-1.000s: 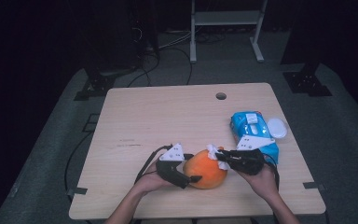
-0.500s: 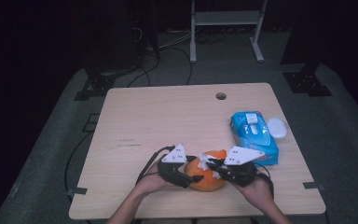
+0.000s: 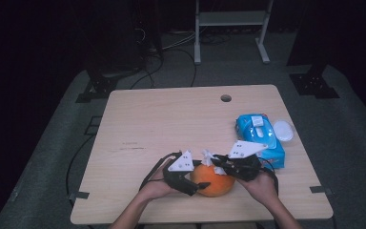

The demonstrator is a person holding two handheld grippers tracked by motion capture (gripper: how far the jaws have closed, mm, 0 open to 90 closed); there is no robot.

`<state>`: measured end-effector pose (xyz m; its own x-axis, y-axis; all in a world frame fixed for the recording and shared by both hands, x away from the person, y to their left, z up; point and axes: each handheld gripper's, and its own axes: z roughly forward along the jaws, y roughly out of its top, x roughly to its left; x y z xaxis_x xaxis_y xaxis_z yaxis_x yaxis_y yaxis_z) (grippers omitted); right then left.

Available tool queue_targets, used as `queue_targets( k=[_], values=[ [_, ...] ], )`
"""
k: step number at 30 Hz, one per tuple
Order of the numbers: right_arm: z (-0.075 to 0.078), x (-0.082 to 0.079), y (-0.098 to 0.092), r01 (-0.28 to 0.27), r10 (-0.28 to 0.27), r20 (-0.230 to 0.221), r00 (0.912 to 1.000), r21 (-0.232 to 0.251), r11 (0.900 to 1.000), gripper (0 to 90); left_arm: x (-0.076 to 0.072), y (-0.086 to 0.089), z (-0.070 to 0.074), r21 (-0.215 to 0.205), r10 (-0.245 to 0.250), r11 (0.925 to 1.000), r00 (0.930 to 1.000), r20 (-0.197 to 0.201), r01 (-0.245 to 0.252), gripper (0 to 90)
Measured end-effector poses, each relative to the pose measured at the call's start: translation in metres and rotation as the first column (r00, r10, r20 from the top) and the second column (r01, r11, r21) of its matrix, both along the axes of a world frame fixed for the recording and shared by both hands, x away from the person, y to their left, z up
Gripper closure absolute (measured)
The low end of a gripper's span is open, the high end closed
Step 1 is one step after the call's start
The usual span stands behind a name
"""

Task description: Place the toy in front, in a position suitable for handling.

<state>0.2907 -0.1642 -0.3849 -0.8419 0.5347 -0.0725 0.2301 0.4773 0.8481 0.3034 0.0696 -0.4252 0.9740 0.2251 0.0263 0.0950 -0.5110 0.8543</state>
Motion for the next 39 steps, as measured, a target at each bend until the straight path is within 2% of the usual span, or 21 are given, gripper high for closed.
queue_targets(
  k=[3,5,6,7,9,11,12,13,14,16,18,23,24,26,27,28,32,35,36,39],
  values=[
    [-0.001,-0.002,-0.012,0.025,-0.025,-0.011,0.9996,0.011,1.0,81.9,0.002,-0.001,0.001,-0.025,0.014,0.9996,0.9988,-0.046,-0.015,18.0],
    [-0.002,-0.005,-0.017,0.03,-0.03,-0.021,0.9993,0.032,0.999,81.9,0.002,-0.002,0.002,-0.025,0.012,0.9996,0.9985,-0.053,-0.014,19.7],
    [-0.002,-0.007,-0.016,0.028,-0.028,-0.019,0.9994,0.029,0.999,81.9,0.0,-0.004,0.002,-0.007,0.008,0.9999,0.9991,-0.041,-0.008,22.8],
    [-0.002,-0.007,-0.016,0.028,-0.028,-0.019,0.9994,0.029,0.999,81.9,0.0,-0.004,0.002,-0.007,0.008,0.9999,0.9991,-0.041,-0.008,24.4],
    [0.0,-0.011,-0.011,0.02,-0.02,-0.011,0.9997,0.029,0.999,81.9,-0.001,-0.005,0.003,0.005,0.003,1.0,0.9996,-0.028,-0.003,26.0],
    [0.002,-0.016,0.0,-0.015,0.015,-0.008,0.9999,0.03,0.999,81.8,-0.003,-0.005,0.004,0.012,-0.002,0.9999,0.9999,-0.01,0.002,28.1],
    [0.001,-0.019,0.013,-0.043,0.043,-0.002,0.9991,0.014,0.999,81.8,-0.003,-0.005,0.004,0.02,-0.007,0.9998,1.0,-0.006,0.007,29.1],
    [0.001,-0.019,0.013,-0.043,0.043,-0.002,0.9991,0.014,0.999,81.8,-0.004,-0.005,0.004,0.026,-0.011,0.9996,0.9999,0.001,0.011,29.1],
    [0.001,-0.021,0.025,-0.07,0.07,0.009,0.9975,-0.012,0.997,81.7,-0.005,-0.005,0.003,0.032,-0.017,0.9993,0.9998,0.007,0.017,30.5],
    [0.001,-0.019,0.031,-0.077,0.078,0.011,0.9969,-0.031,0.997,81.8,-0.005,-0.003,0.002,0.04,-0.019,0.999,0.9998,0.011,0.019,31.8],
    [0.001,-0.018,0.03,-0.074,0.074,0.009,0.9972,-0.028,0.997,81.8,-0.004,-0.001,0.001,0.03,-0.017,0.9994,0.9999,0.003,0.017,32.2],
    [0.001,-0.008,0.002,0.0,0.001,-0.004,1.0,0.014,1.0,81.8,0.006,0.01,-0.006,0.009,-0.014,0.9999,0.9988,-0.047,0.015,32.6],
    [-0.004,-0.004,-0.015,0.035,-0.033,-0.038,0.9987,0.045,0.998,81.8,0.009,0.014,-0.01,-0.008,-0.012,0.9999,0.9977,-0.067,0.011,32.6],
    [-0.01,-0.001,-0.032,0.059,-0.053,-0.076,0.9957,0.087,0.994,81.8,0.011,0.016,-0.011,-0.016,-0.013,0.9998,0.9971,-0.075,0.012,32.6],
    [-0.01,-0.001,-0.032,0.059,-0.053,-0.076,0.9957,0.087,0.994,81.8,0.011,0.016,-0.011,-0.016,-0.013,0.9998,0.9971,-0.075,0.012,32.6],
    [-0.016,0.001,-0.045,0.076,-0.061,-0.115,0.9914,0.126,0.989,81.8,0.012,0.017,-0.012,-0.019,-0.015,0.9997,0.9967,-0.079,0.014,32.5],
    [-0.019,-0.007,-0.05,0.078,-0.064,-0.119,0.9908,0.118,0.99,81.8,0.014,0.018,-0.013,-0.019,-0.013,0.9998,0.9965,-0.082,0.011,32.2],
    [-0.018,-0.011,-0.045,0.064,-0.051,-0.108,0.9929,0.115,0.991,81.7,0.015,0.019,-0.014,-0.018,-0.006,0.9998,0.9965,-0.084,0.005,31.2],
    [-0.019,-0.014,-0.038,0.029,-0.016,-0.103,0.9945,0.124,0.992,81.7,0.017,0.02,-0.014,-0.021,0.009,0.9997,0.9952,-0.097,-0.011,30.5],
    [-0.02,-0.016,-0.031,0.014,-0.004,-0.092,0.9957,0.113,0.994,81.7,0.018,0.021,-0.014,-0.019,0.015,0.9997,0.9942,-0.106,-0.017,28.6]
  ],
)
